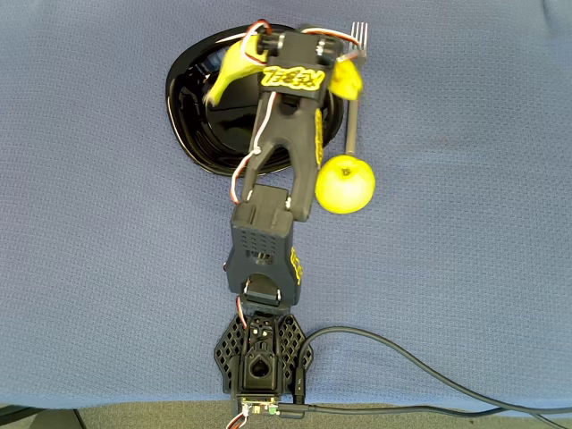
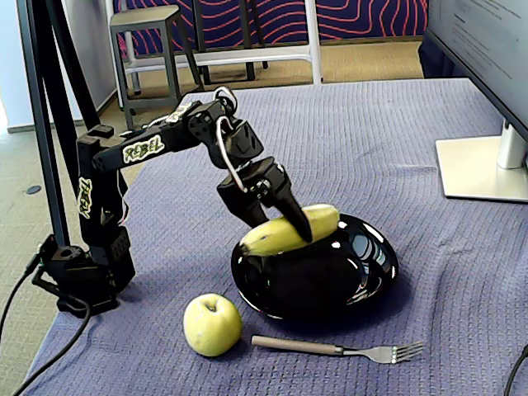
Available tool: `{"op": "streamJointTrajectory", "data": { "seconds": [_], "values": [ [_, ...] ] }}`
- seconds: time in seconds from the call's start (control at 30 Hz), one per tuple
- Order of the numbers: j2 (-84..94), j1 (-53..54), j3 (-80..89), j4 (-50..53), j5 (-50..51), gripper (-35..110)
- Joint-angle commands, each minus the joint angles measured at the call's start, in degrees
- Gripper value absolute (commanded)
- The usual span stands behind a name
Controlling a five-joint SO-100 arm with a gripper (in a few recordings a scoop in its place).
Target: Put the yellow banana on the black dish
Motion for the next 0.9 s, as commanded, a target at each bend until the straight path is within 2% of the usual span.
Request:
{"op": "streamJointTrajectory", "data": {
  "seconds": [0.0,0.17,0.53,0.87],
  "values": [
    [7.6,-2.3,-6.1,-2.5,-6.9,0],
    [7.6,-4.5,-6.0,0.2,-10.8,0],
    [-0.9,-6.5,-9.9,8.0,4.9,0],
    [-13.3,-9.6,-22.9,15.5,12.3,0]
  ]
}}
